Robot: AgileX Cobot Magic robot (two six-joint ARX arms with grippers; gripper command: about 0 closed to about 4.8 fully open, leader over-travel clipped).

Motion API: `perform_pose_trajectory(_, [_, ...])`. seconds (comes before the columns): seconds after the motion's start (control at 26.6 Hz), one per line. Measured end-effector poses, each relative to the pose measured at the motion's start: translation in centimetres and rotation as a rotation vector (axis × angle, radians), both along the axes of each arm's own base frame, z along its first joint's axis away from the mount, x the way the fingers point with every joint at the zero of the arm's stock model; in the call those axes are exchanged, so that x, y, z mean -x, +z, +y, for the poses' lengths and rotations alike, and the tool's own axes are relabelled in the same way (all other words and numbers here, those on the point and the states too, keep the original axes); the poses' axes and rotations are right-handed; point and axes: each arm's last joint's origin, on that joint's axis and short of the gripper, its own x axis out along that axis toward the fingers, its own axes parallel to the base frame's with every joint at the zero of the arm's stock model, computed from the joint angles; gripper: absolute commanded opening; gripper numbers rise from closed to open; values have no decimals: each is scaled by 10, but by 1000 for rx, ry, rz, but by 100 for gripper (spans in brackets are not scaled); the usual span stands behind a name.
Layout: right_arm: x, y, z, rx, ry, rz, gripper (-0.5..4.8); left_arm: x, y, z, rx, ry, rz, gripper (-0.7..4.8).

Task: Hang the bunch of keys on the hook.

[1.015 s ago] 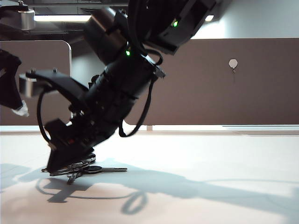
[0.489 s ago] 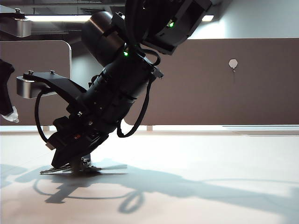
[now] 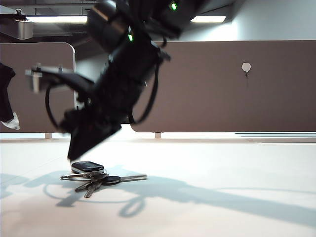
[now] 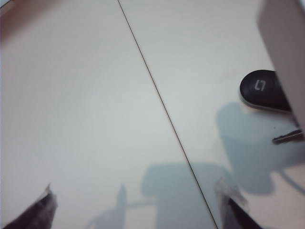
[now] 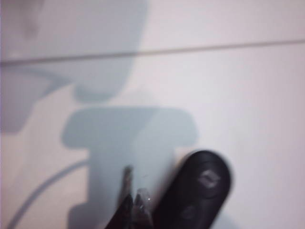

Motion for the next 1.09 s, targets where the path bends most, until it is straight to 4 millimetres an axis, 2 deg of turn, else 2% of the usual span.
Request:
perform_pose_trajectory(0.15, [2, 23, -3, 10, 0, -28, -6, 0, 0, 0, 0, 0, 0, 467])
perform_pose_trajectory(0.3, [2, 38, -8, -17, -6, -51, 0, 0, 0, 0, 0, 0, 0, 467])
perform_pose_trajectory(0.38, [-1, 44, -11, -34, -16, -61, 62, 0, 0, 0, 0, 0, 0, 467])
perform_pose_trajectory(0.45, [-5, 41, -15, -32, -9, -29, 128, 0, 0, 0, 0, 0, 0, 467])
perform_pose_trajectory(0.53, [-7, 33, -18, -11, 3, 23, 169, 0, 0, 0, 0, 0, 0, 467])
perform_pose_trajectory(0.71, [1, 10, -16, 95, 56, 100, 173, 0, 0, 0, 2, 2, 0, 467])
perform_pose_trajectory(0.9, [6, -2, -9, 136, 87, 96, 171, 0, 0, 0, 2, 2, 1, 467])
perform_pose_trajectory(1.09, [2, -11, -3, 122, 83, 76, 171, 0, 0, 0, 1, 2, 3, 467])
